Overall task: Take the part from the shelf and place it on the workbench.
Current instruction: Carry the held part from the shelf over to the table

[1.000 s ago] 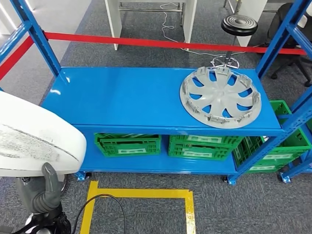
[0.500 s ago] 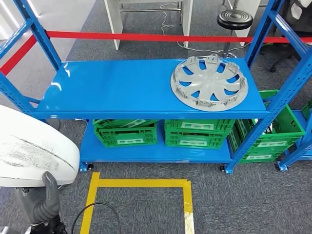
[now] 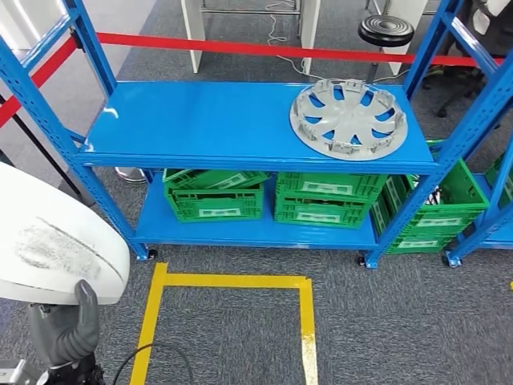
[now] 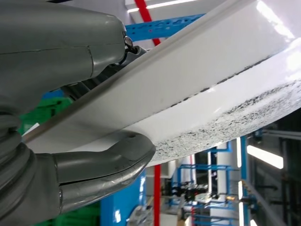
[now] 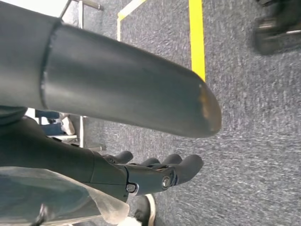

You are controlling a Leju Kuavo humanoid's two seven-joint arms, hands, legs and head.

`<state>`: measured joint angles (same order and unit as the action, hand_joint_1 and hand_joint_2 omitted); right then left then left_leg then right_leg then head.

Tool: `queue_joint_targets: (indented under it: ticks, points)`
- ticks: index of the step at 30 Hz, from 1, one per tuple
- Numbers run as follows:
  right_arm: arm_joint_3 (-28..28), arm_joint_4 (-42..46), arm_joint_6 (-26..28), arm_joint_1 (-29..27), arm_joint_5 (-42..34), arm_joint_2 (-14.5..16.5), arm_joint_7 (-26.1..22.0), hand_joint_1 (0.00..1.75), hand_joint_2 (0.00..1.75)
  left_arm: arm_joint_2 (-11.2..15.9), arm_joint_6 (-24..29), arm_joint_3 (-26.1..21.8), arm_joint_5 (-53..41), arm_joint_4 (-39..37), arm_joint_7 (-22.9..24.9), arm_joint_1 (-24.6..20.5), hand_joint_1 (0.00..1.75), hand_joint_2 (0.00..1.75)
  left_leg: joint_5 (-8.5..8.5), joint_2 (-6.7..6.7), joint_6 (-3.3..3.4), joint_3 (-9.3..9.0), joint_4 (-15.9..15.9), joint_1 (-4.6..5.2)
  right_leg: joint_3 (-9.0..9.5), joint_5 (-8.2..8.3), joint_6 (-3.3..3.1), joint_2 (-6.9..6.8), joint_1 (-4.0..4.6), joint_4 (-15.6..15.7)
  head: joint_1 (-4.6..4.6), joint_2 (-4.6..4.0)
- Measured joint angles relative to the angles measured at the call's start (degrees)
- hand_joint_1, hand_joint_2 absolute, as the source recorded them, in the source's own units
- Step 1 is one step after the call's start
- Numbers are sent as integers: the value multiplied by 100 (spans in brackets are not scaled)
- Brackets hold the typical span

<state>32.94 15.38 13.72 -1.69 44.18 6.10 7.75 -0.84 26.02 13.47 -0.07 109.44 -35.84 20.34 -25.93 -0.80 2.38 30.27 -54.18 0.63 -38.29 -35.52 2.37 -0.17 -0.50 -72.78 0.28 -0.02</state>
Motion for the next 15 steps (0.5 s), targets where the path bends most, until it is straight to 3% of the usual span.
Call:
queue_joint_targets:
  ticks: [1,2,3,5,6,7,9,10,11,13,14,15]
  points:
    - [10,-3,-3,15,8,0,-48,0,0,20,-10,0,-19,0,34,0,175,175,68,-6,-16,120,-34,-3,103,158,11,-1,-7,-66,3,0]
    - [33,-5,12,32,0,0,-111,0,0,42,-20,1,-35,0,59,-6,175,175,130,-9,-35,242,-80,-9,297,361,19,-1,-16,57,3,0]
    - [64,-7,34,52,-19,1,-188,0,0,59,-21,3,-46,0,73,-19,175,175,183,-9,-59,351,-140,-14,591,489,25,1,-26,376,4,0]
    - [140,-8,79,105,-68,4,-358,0,0,80,-5,9,-50,0,72,-64,175,175,267,-6,-112,508,-271,-6,1268,374,4,11,-28,1292,3,0]
    - [178,-11,89,129,-89,5,-410,0,0,84,0,15,-49,0,69,-93,175,175,313,-5,-136,543,-315,-2,1479,249,-22,16,-21,1626,2,0]
    - [217,-16,98,145,-108,7,-447,0,0,87,0,25,-47,-1,66,-124,175,175,362,-6,-161,566,-337,-2,1570,166,-59,19,-4,1802,2,1]
    - [292,-29,123,156,-138,14,-470,0,0,90,-8,55,-46,-10,70,-180,175,175,402,5,-223,600,-352,-22,1483,210,-159,-2,4,1802,3,1]
    - [334,-33,144,158,-153,20,-476,0,0,92,-8,68,-52,-18,71,-200,175,175,279,16,-262,634,-426,-33,1423,262,-216,-18,3,1792,-4,1]
    - [380,-37,169,158,-166,26,-476,0,0,93,-4,80,-66,-26,61,-214,175,175,49,26,-300,684,-600,-43,1351,328,-268,-35,-4,1791,-14,0]
    - [494,-37,214,156,-208,31,-464,0,0,96,23,94,-119,-33,4,-250,175,175,-578,33,-357,804,-1263,-67,1177,469,-320,-53,4,1779,-33,0]
    - [555,-35,223,155,-227,31,-452,0,0,97,43,98,-147,-34,-33,-274,175,175,-785,33,-371,845,-1632,-75,1093,541,-324,-58,11,1764,-36,0]
    - [614,-33,225,154,-234,31,-428,0,0,98,57,99,-164,-35,-62,-300,175,175,-853,34,-375,835,-1897,-79,999,611,-322,-61,19,1739,-35,0]
